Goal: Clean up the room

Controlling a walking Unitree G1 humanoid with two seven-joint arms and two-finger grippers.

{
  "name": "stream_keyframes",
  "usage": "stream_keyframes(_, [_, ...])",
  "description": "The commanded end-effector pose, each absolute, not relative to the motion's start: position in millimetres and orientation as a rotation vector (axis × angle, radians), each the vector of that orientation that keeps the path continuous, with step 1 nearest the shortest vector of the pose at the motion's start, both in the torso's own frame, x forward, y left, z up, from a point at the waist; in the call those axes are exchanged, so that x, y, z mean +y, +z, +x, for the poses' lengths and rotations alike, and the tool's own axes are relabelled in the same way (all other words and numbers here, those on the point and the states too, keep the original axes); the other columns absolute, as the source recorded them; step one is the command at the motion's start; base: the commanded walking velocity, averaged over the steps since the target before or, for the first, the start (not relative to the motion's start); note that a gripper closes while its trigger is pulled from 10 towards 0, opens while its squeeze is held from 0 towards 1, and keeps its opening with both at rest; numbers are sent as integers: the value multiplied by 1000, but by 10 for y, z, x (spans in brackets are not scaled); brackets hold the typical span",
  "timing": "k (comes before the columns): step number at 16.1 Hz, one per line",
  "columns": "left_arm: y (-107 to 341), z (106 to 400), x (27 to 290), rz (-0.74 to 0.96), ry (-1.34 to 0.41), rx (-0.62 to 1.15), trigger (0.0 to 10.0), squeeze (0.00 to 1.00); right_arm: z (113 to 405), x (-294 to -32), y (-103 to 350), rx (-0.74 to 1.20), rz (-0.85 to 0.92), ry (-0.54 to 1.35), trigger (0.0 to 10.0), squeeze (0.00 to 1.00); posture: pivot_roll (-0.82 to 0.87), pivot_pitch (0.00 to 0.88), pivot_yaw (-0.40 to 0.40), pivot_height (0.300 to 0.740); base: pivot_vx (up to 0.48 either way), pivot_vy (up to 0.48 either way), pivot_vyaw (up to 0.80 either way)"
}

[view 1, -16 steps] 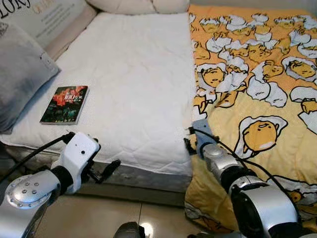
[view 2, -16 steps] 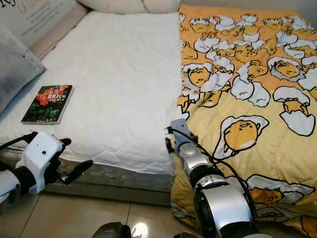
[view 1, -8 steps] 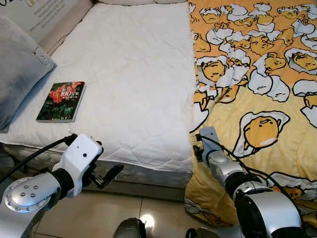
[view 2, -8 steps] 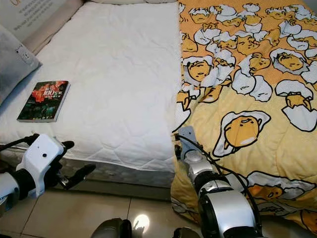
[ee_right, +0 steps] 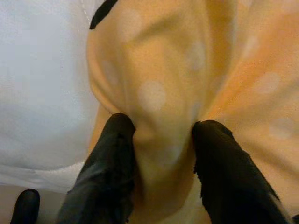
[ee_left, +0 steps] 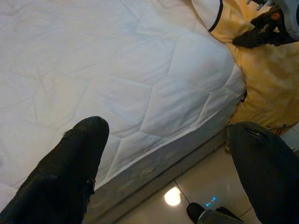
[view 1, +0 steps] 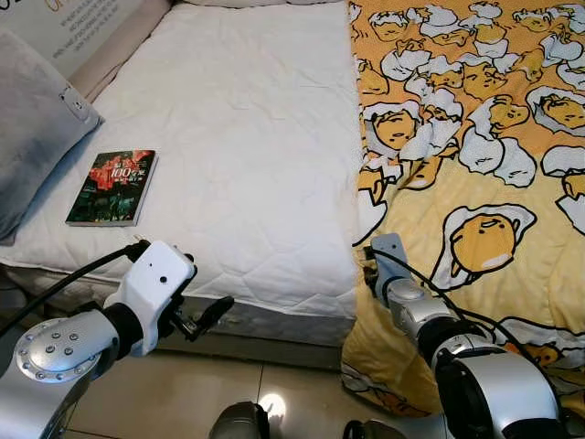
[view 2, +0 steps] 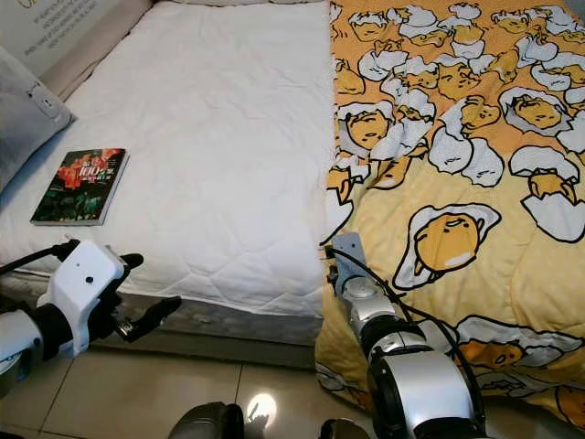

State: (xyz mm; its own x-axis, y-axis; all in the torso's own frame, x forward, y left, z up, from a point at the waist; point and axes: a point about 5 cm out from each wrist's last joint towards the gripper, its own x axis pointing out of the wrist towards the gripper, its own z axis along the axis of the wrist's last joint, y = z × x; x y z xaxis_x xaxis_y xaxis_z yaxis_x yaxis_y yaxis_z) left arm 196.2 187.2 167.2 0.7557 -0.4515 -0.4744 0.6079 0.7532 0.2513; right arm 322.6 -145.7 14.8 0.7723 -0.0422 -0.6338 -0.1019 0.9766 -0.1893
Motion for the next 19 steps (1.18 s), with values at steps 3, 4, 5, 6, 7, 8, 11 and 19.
stream_keyframes(3, [1647,1968,1864,403,-596,418,10000,557,3216,-1492,137,695,-207,33,0,0,279,115,55,740,0,0,0])
stream_keyframes(4, [1645,1973,1862,403,-595,417,10000,561,3222,-1493,143,692,-202,35,0,0,277,114,55,740,0,0,0])
stream_keyframes(5, [1646,1981,1860,403,-595,415,10000,561,3226,-1491,148,689,-198,45,0,0,275,113,53,740,0,0,0])
stream_keyframes(6, [1648,1986,1862,403,-593,414,10000,561,3225,-1496,147,689,-194,51,0,0,272,111,54,740,0,0,0])
stream_keyframes(7, [1649,1989,1864,403,-592,413,10000,561,3219,-1506,141,691,-192,58,0,0,269,110,55,740,0,0,0])
stream_keyframes(8, [1648,1991,1862,403,-591,413,10000,561,3214,-1518,136,692,-192,63,0,0,265,109,56,740,0,0,0])
stream_keyframes(11, [1640,2006,1843,401,-593,408,10000,553,3186,-1577,113,704,-157,118,0,0,262,108,54,740,0,0,0])
stream_keyframes(19, [1629,2089,1879,401,-563,387,10000,561,2926,-1327,-22,743,-79,570,0,0,218,46,40,740,0,0,0])
